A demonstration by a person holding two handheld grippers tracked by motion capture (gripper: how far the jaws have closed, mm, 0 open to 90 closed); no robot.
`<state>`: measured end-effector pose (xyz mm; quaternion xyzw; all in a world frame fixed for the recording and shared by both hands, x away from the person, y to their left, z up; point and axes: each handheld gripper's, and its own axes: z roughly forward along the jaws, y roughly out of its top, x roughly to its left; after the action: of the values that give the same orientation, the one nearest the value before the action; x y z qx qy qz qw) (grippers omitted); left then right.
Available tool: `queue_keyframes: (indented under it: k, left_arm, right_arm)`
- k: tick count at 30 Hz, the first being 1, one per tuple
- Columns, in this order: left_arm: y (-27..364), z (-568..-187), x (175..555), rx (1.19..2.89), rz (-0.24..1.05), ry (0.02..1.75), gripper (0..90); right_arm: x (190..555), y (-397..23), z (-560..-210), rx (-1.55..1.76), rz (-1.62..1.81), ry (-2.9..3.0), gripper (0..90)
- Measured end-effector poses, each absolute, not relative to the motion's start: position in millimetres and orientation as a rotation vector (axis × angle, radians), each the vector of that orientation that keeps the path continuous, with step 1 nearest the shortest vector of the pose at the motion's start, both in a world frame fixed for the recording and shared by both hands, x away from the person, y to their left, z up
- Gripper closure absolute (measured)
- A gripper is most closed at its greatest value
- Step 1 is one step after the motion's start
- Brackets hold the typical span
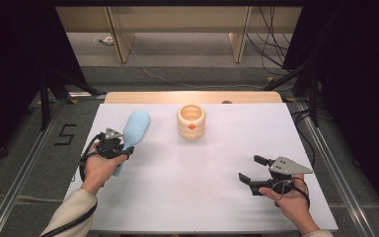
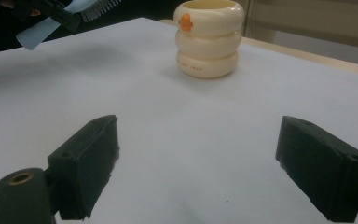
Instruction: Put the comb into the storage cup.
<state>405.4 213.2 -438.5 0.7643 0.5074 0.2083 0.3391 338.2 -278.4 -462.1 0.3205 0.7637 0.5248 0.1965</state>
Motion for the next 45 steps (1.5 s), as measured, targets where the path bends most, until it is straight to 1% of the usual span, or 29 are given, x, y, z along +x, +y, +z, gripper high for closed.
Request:
queue_keyframes:
  k: [45]
  left_arm:
    - [197,-428,398,1.977,0.564,1.203,69.2]
  right_arm:
    - [338,-279,-462,0.892,1.469,2.139,14.1]
